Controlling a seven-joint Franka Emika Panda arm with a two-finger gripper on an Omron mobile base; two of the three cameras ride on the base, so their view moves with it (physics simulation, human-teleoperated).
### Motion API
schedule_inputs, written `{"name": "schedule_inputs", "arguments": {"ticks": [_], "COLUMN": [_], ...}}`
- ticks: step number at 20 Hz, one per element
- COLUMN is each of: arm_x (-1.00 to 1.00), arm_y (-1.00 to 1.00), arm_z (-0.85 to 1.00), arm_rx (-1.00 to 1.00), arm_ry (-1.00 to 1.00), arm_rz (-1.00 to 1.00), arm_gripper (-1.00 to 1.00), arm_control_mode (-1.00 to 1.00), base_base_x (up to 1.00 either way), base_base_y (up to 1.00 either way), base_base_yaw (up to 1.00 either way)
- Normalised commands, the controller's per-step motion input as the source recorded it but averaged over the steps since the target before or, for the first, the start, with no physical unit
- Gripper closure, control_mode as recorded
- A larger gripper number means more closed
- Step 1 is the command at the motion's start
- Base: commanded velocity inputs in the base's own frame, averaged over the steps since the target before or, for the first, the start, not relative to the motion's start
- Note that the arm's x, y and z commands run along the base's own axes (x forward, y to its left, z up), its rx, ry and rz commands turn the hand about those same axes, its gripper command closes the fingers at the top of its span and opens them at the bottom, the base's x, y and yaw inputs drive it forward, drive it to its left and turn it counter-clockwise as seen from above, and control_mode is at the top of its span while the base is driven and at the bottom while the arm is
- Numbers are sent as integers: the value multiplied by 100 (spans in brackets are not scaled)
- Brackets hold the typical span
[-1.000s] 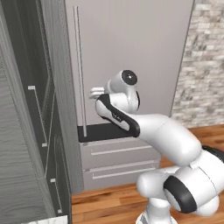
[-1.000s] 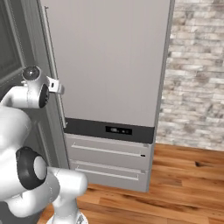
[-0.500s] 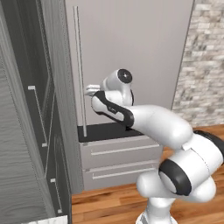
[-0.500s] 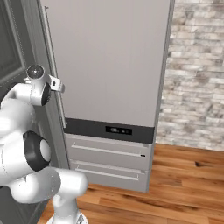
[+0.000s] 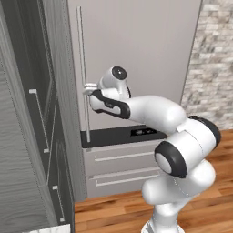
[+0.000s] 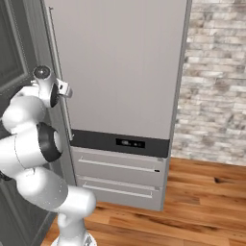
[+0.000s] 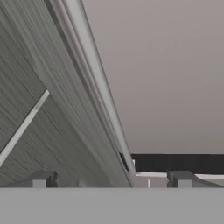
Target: Open the fridge, remove the orange, carrot, and steak, and place them on any counter.
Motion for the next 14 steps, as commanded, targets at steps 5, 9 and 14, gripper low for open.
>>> {"name": "schedule_inputs", "arguments": {"ticks": [5, 9, 14], "arm_x": [38, 29, 29], "arm_y": [14, 13, 4], "arm_z": [-7, -17, -5], "arm_rx": [0, 0, 2], "arm_ry": [0, -6, -2], "arm_rz": [-4, -3, -2], "arm_gripper": [-100, -100, -100], "arm_control_mode": [-100, -100, -100], "base_base_x": [0, 0, 0], "base_base_y": [0, 0, 0], "base_base_yaw": [0, 0, 0]}}
